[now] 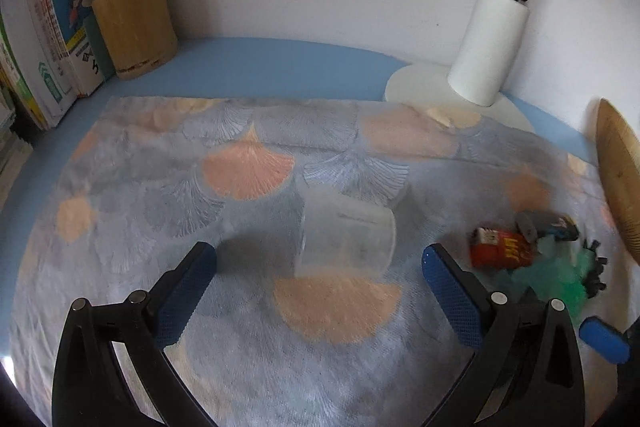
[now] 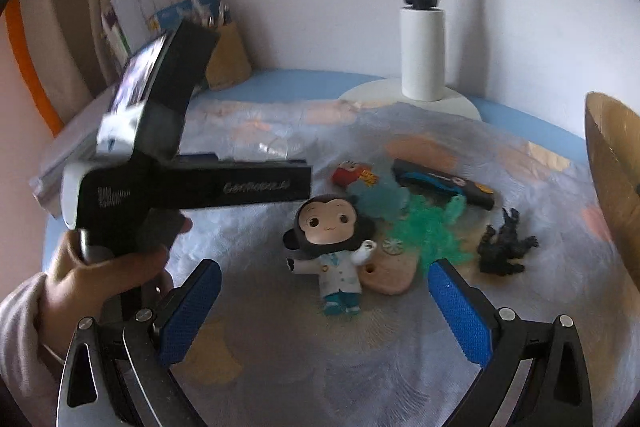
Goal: Organize rigid objects
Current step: 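Move both open tools from the bowl back toward the remaining objects, then grasp the clear plastic cup with the left tool while the right tool grasps the figurine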
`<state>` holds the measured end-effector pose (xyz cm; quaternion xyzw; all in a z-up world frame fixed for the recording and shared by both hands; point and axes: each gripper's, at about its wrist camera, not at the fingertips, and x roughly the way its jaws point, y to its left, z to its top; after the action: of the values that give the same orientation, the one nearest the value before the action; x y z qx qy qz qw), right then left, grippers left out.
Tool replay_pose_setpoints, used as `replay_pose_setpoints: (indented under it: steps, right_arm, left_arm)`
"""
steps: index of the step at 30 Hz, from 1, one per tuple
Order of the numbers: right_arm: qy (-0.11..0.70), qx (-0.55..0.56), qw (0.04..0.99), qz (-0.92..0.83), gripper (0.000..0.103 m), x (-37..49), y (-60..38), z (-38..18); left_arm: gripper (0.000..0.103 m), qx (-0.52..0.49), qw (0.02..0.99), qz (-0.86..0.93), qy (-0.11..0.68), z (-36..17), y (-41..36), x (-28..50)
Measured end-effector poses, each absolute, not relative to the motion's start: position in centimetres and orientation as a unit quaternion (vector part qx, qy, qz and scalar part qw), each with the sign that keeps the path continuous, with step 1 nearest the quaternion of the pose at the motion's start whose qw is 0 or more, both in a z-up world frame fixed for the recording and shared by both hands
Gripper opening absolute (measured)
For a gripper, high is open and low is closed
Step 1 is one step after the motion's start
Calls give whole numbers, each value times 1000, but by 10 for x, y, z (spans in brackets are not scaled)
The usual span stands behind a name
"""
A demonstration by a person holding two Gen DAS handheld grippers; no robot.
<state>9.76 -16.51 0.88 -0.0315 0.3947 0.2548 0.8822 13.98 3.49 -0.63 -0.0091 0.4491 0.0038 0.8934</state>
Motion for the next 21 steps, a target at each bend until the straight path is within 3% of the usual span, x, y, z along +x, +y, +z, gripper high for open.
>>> replay_pose_setpoints:
  steps: [10,11,13,15,17,19,21]
  right_arm:
    - [426,-111,870,222,97,100,-138,-11]
    - [424,-108,872,220,93,100,-140,-10]
    - [421,-98,875,217,68,101,-145,-9]
    - [419,-85,877,217,58,103,-150,-8]
    - [419,-83,878,216,56,105,-150,-8]
    - [416,-83,879,219,43,105,-151,-7]
    - [416,-80,879,221,43,107,-152,-6]
  left_arm:
    - [103,-7,892,18,451,-6,35,146]
    - [103,-7,892,18,451,-7,37,147]
    - [103,-8,892,20,451,-7,37,148]
    - [103,-9,892,22,450,-7,35,147]
    - [103,-8,893,22,450,-7,36,147]
    - [103,-8,893,20,450,-7,37,148]
    - [103,-8,893,19,450,-8,37,148]
